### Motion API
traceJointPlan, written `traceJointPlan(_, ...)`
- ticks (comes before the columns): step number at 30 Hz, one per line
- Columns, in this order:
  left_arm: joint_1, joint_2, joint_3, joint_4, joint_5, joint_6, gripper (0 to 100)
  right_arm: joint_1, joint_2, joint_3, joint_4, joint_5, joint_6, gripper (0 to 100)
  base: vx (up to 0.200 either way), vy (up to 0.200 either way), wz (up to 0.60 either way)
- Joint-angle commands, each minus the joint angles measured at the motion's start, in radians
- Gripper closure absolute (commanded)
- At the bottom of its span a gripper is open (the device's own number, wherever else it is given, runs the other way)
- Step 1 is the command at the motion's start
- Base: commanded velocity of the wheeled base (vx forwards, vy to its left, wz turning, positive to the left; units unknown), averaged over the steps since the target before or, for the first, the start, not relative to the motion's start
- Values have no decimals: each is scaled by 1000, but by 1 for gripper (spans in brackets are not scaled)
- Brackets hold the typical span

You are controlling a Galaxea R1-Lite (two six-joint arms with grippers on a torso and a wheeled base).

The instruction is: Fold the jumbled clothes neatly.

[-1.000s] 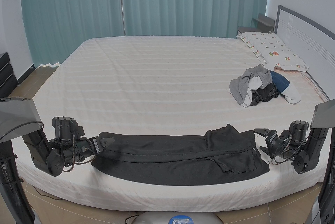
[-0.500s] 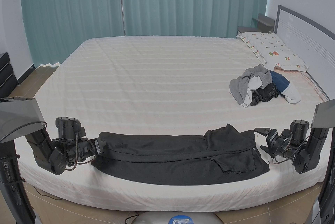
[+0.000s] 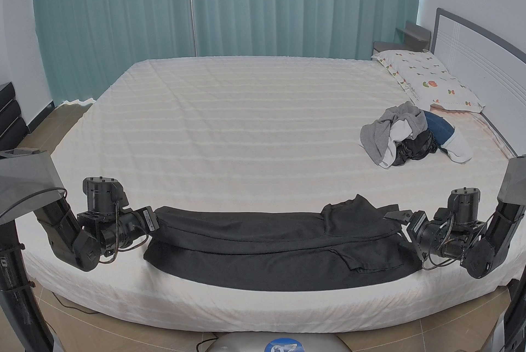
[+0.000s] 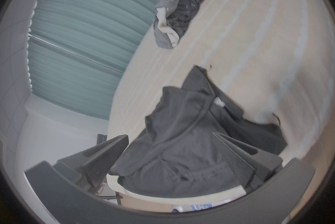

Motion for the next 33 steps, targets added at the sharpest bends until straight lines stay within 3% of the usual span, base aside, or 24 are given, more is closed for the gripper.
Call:
traceJointPlan(1,-4,-38,-27,-2,1,-53,100,74,-74,-22,61,-41,3,0,0,0,0)
traceJointPlan(15,-4,-24,-122,0,1,-160,100,44,102,-153,79,-162,3,0,0,0,0)
traceJointPlan(33,-5,-10,-196,0,1,-186,100,1,159,-214,86,-191,-12,0,0,0,0)
